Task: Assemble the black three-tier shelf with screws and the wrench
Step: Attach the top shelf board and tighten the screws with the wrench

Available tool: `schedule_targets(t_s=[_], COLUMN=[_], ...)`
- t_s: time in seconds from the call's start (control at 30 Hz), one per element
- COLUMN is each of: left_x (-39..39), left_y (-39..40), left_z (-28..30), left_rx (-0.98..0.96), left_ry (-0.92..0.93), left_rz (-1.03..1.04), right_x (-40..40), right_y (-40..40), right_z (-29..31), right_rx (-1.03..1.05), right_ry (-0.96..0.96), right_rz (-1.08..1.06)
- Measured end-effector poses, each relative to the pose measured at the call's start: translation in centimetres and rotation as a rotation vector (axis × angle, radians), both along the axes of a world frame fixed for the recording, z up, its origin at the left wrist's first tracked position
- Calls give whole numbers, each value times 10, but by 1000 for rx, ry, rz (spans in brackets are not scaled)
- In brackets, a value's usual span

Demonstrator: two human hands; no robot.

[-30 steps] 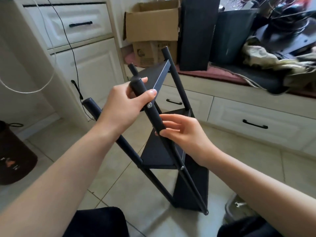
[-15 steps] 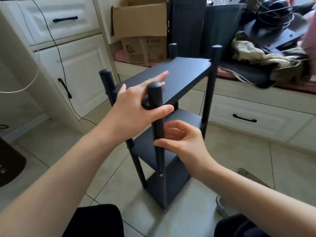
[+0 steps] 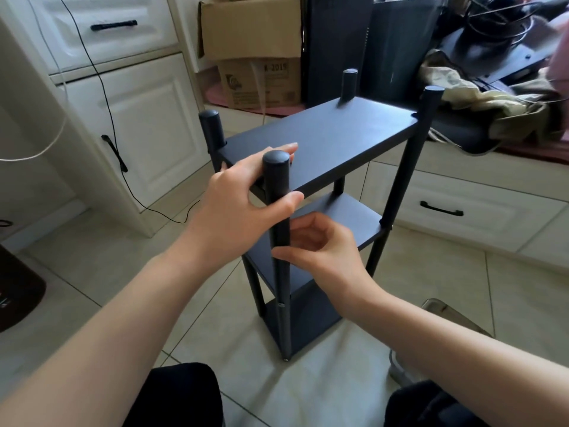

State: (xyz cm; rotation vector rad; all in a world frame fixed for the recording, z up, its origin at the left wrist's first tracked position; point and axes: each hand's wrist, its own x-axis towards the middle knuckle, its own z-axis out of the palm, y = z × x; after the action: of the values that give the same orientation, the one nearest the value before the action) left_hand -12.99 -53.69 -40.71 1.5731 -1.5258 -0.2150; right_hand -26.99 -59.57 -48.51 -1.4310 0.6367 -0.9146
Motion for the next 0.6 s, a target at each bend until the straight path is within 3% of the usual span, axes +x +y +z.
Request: schedule_targets(t_s=[0.23,0.47,0.6], left_x=[5,-2,-2], left_y=[2,0,1], left_z=[-17,-28,-32], left_rx=[-67,-99,-96], left_ry=[-138,-155,-149], left_rz=[53,74,73], right_x=[-14,-48,-59], right_y=[-17,-49,-79], right_z=[15,31,48], right_rx=[65,180,395], right_ry=[114,80,-99], right_rz=[113,-117,-212])
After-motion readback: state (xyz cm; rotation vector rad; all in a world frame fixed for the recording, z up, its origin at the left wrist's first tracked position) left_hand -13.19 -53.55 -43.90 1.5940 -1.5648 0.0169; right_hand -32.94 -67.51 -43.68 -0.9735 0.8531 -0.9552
